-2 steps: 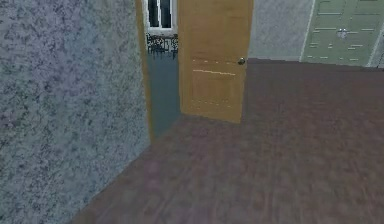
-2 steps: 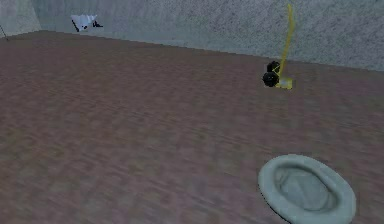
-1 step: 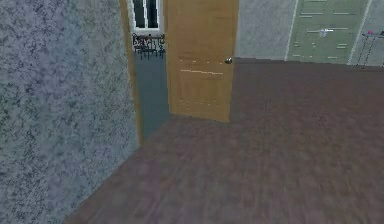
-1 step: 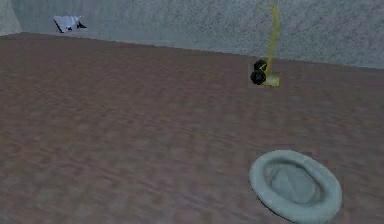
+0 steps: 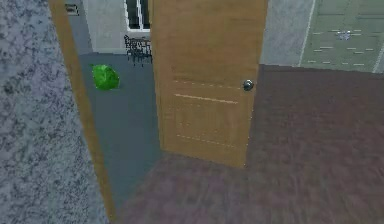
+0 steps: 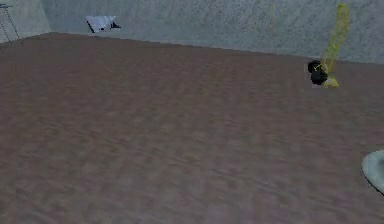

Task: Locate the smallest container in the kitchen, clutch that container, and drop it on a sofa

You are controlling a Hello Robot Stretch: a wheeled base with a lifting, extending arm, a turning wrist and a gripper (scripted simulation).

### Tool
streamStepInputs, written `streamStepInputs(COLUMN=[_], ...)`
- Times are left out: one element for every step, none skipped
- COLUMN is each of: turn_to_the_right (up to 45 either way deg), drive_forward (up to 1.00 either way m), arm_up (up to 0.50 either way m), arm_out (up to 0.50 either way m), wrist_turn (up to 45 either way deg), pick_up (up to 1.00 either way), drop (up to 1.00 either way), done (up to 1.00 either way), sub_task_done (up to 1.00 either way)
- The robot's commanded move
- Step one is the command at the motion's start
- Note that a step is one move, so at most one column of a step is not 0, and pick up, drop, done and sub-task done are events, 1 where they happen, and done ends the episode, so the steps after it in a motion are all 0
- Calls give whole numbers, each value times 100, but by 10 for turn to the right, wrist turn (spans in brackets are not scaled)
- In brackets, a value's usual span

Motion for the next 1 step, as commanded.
streamStepInputs(turn_to_the_right=[0], drive_forward=[100], arm_up=[0], arm_out=[0], wrist_turn=[0], pick_up=[0], drop=[0], done=[0], sub_task_done=[0])
